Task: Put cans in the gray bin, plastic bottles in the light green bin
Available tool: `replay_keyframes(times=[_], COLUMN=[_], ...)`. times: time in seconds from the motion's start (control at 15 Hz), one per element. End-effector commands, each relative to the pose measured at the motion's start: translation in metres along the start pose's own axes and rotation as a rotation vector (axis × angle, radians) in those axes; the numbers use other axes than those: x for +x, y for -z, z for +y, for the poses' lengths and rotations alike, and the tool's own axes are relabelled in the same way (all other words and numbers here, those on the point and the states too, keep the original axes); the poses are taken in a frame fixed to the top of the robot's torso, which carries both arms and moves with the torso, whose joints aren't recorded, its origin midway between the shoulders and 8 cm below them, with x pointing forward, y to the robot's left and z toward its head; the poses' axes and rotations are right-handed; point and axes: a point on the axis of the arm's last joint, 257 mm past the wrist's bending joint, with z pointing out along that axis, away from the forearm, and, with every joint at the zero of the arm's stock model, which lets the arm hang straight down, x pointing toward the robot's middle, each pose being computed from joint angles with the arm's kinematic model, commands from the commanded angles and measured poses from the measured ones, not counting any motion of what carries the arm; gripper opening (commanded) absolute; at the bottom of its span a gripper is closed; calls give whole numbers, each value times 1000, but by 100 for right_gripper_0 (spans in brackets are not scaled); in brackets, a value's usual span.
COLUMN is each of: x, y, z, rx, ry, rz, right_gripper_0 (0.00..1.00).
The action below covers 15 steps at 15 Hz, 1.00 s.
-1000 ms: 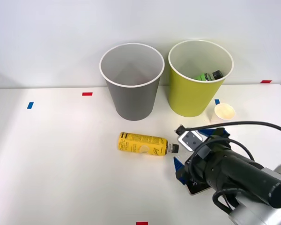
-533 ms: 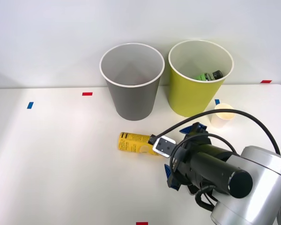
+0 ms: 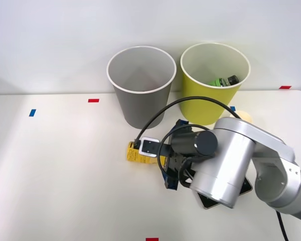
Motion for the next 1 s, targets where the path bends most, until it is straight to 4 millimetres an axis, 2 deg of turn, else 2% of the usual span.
replay_keyframes(times=[0.07,0.4,0.73,1.0], x=[-7,-9,-10,-23], y=[-13,1,4,5], z=[-5,3,7,16], rx=[-51,-126,-157,-156], ry=[55,120,153,236], rz=[26,89,79,82], right_gripper_0=[100,100,100,100])
